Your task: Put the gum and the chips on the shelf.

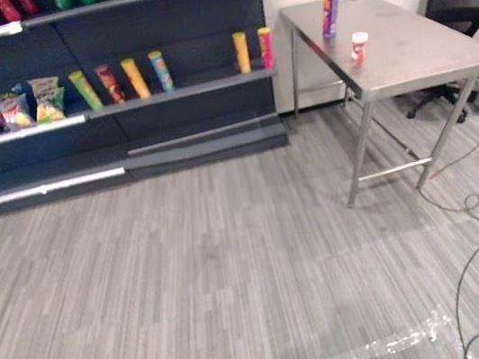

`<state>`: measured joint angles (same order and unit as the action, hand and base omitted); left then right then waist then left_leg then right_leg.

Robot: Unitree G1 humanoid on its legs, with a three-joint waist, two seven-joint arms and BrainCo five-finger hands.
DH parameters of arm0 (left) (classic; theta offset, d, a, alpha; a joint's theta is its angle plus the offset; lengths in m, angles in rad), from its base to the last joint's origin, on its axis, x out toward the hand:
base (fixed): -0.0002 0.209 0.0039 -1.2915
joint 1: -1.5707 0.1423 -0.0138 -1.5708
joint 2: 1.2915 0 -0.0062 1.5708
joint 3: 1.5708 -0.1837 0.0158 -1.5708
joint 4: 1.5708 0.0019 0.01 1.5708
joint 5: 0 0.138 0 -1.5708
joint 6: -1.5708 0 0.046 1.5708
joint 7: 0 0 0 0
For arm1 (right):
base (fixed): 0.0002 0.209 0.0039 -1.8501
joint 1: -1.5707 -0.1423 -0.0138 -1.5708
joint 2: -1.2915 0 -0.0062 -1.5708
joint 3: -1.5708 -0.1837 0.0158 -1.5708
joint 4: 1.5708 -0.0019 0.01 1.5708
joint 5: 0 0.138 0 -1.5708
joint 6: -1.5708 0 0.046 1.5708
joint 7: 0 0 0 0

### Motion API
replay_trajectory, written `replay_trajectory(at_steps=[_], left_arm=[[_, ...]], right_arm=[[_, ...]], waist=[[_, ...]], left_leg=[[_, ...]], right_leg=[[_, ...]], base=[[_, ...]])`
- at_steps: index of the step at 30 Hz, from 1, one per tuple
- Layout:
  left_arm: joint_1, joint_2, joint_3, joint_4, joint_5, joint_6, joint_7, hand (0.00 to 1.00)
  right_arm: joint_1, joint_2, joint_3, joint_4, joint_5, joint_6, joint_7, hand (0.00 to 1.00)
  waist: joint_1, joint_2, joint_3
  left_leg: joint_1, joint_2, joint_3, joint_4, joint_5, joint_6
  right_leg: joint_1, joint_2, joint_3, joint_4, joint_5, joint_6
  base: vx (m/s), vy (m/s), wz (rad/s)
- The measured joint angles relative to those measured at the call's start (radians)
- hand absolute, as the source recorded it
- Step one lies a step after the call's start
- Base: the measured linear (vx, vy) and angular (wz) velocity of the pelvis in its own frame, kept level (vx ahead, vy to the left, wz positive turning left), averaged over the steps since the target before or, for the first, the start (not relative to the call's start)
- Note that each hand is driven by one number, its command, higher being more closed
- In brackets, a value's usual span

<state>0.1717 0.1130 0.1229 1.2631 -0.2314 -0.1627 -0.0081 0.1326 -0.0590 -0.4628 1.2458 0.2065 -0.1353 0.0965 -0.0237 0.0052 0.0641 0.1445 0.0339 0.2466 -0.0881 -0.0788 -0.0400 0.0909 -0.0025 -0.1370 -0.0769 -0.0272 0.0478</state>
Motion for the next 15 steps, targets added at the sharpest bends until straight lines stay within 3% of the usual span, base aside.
replay_trajectory(at_steps=[15], left_arm=[[-0.001, 0.002, 0.0, -0.001, 0.0, 0.0, -0.006, 0.0]], right_arm=[[-0.006, -0.001, 0.009, -0.001, -0.01, -0.002, -0.008, 0.0]], waist=[[0.001, 0.002, -0.004]], left_leg=[[0.007, 0.001, 0.022, -0.003, -0.004, -0.007]], right_leg=[[0.003, 0.003, 0.009, -0.009, 0.006, -0.008]], base=[[0.01, -0.028, -0.03]])
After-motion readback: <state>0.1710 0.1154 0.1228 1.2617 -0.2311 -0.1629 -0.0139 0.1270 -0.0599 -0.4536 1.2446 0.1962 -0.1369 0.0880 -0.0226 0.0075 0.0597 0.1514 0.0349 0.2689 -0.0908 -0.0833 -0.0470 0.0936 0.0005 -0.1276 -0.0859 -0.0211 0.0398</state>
